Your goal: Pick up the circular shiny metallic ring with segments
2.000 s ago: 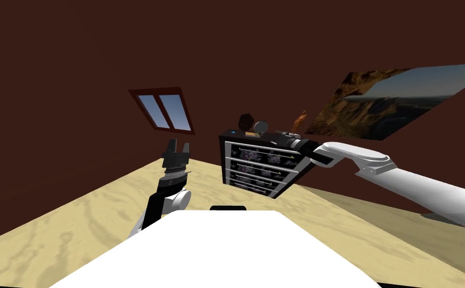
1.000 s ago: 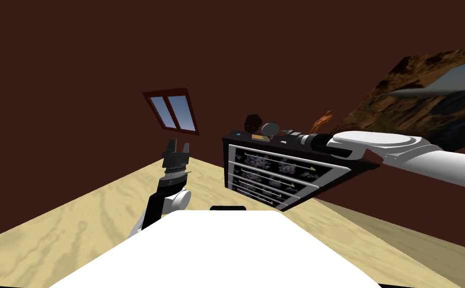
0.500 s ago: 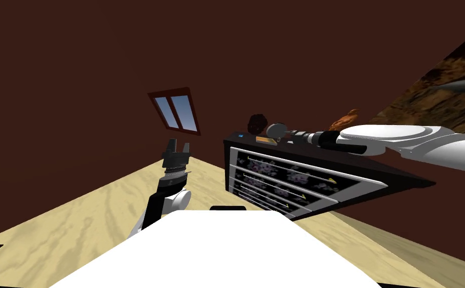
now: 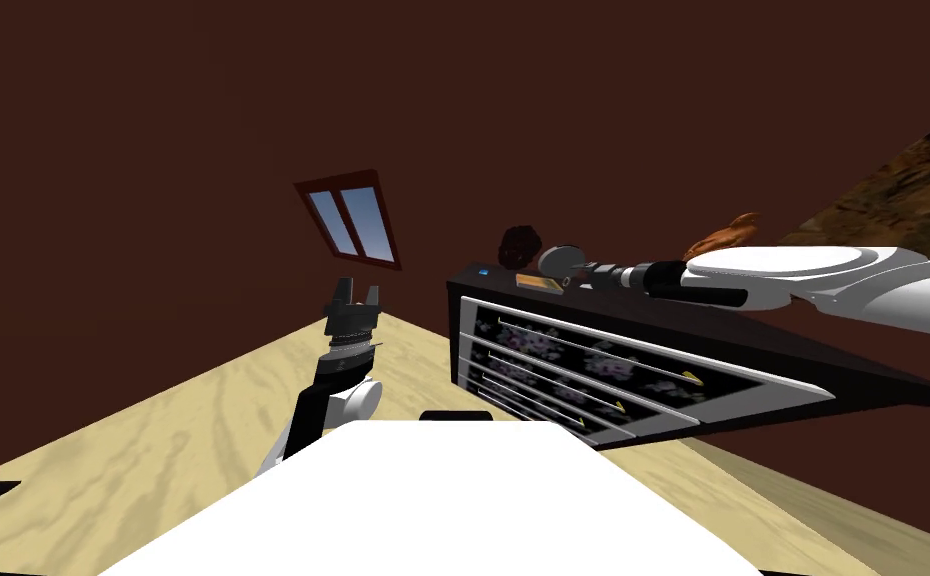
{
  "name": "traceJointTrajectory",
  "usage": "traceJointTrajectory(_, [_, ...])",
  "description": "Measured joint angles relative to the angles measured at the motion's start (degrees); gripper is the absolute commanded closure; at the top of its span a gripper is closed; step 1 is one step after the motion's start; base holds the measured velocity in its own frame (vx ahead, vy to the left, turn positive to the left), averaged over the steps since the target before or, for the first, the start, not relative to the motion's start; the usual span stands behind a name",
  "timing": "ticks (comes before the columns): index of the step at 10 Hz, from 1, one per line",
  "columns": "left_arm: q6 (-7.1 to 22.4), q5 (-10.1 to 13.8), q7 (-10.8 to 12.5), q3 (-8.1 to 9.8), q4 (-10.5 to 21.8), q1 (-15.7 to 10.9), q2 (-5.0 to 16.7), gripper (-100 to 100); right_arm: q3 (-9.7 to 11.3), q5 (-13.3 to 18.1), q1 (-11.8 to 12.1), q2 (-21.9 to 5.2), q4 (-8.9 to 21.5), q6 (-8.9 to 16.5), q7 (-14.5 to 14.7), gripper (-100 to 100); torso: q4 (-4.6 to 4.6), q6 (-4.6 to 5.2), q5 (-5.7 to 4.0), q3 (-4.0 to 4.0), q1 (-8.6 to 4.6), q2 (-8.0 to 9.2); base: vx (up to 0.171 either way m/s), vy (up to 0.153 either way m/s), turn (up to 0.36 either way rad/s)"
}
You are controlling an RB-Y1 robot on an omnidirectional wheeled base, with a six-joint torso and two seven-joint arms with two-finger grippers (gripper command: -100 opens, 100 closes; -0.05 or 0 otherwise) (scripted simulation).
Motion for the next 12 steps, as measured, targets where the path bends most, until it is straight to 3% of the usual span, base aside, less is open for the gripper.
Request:
traceJointTrajectory(1, [0.0,0.0,0.0,0.0,0.0,0.0,0.0,0,0.22,1.35,-0.29,-0.02,-0.01,0.0,-0.27,-100,0.01,0.0,0.01,0.03,0.01,0.05,0.098,-0.031,0.145])
traceJointTrajectory(2, [0.0,0.0,0.0,0.0,0.0,0.0,0.0,0,4.3,0.31,-2.55,-2.11,1.16,-0.92,1.2,-100,-0.04,-0.03,0.01,-0.13,-0.07,-0.25,0.14,-0.035,0.069])
traceJointTrajectory(4, [0.0,0.0,0.0,0.0,0.0,0.01,0.0,0,-1.02,4.85,3.82,-2.51,3.39,-3.24,-0.14,-100,-0.14,-0.04,-0.02,-0.33,-0.06,-0.56,0.13,-0.02,0.062])
traceJointTrajectory(7, [0.0,0.0,0.0,0.0,0.0,0.0,0.0,0,3.23,3.71,0.71,-3.69,3.55,-3.79,0.89,-100,-0.03,0.01,-0.02,-0.06,-0.05,-0.08,0.015,-0.013,-0.004])
traceJointTrajectory(8, [0.0,0.0,0.0,0.0,0.0,0.0,0.0,0,3.5,3.67,0.55,-3.69,3.56,-3.82,0.99,0,0.0,0.0,0.0,-0.01,-0.01,-0.01,0.0,0.0,0.0])
traceJointTrajectory(9, [0.0,0.0,0.0,0.0,0.0,0.0,0.0,0,3.47,3.67,0.57,-3.68,3.56,-3.82,0.98,-100,0.01,0.0,0.0,0.01,0.01,0.01,0.0,0.0,0.0])
traceJointTrajectory(10, [0.0,0.0,0.0,0.0,0.0,0.0,0.0,0,3.47,3.67,0.57,-3.68,3.56,-3.82,0.99,100,0.01,0.01,0.0,0.02,0.02,0.02,0.0,0.0,0.0])
traceJointTrajectory(12, [0.0,0.0,0.0,0.0,0.0,0.0,0.0,0,3.51,3.69,0.59,-3.69,3.62,-3.8,0.99,100,0.01,-0.07,0.02,0.01,0.06,0.02,0.0,-0.001,-0.007])
